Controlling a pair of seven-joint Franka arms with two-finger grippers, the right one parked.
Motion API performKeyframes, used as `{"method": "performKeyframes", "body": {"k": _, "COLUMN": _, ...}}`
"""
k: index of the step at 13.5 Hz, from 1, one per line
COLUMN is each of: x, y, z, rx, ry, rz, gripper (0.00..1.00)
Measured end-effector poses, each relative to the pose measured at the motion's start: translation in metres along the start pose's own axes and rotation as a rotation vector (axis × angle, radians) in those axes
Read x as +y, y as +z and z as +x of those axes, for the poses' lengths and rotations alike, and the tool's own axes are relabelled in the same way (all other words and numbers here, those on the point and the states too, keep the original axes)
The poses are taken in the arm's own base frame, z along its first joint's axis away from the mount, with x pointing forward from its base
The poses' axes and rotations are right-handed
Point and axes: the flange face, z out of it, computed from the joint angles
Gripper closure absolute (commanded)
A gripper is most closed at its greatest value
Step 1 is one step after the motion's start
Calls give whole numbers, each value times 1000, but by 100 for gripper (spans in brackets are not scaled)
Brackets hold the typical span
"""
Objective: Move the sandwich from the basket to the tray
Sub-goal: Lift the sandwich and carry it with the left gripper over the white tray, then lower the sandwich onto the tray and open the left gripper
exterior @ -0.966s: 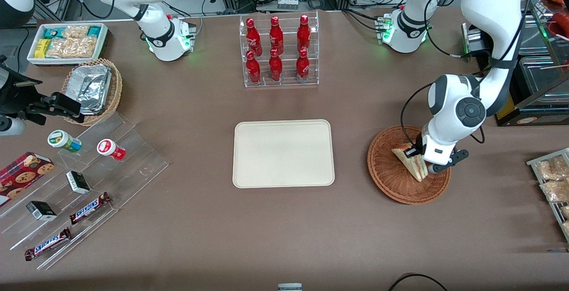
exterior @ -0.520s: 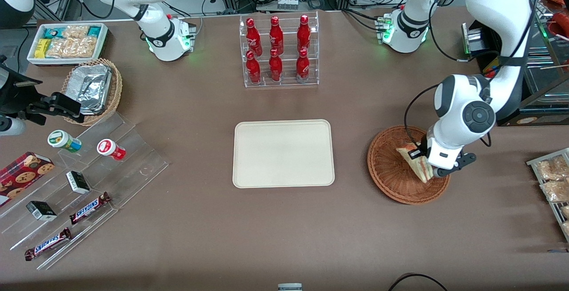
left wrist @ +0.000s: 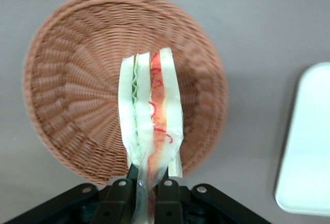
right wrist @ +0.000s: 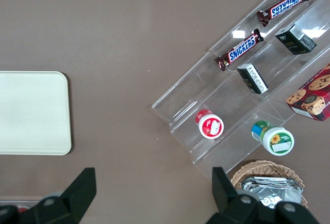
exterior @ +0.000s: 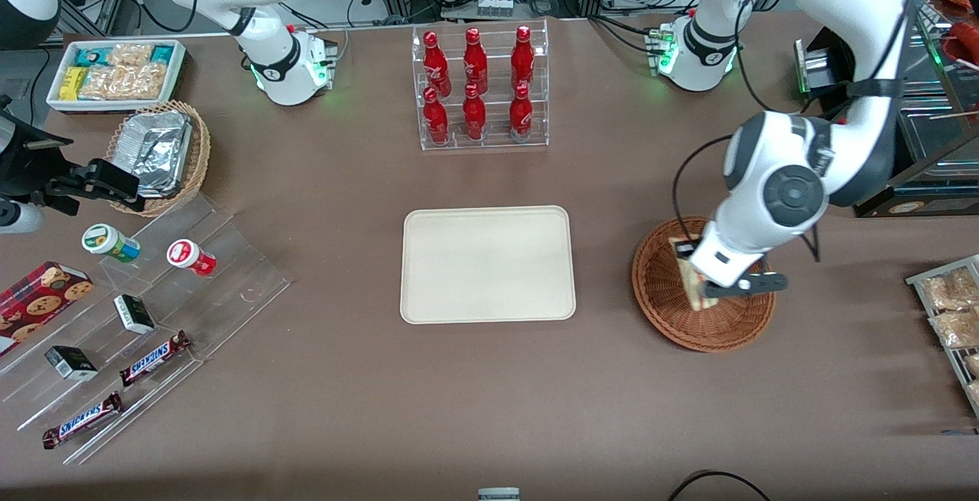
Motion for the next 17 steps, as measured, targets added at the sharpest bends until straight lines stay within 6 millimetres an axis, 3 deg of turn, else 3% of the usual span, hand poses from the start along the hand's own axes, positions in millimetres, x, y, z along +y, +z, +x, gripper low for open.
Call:
{"method": "performKeyframes", "body": {"k": 5, "x": 82, "y": 6, "z": -20, "rx": 1, "ry": 183, "rz": 7, "gripper": 100}}
{"method": "performKeyframes", "body": {"k": 10, "x": 175, "y": 35, "z": -19, "rx": -20, "ry": 192, "rz": -30, "gripper": 100}}
{"method": "performKeyframes", "body": {"k": 13, "x": 217, "y": 54, "z": -15, "rx": -23, "ry": 166, "rz": -38, "gripper": 100}}
{"method": "performKeyframes", "body": {"k": 17, "x": 255, "y": 68, "z": -18, "rx": -42, "ry": 150, "rz": -77, "gripper": 100}}
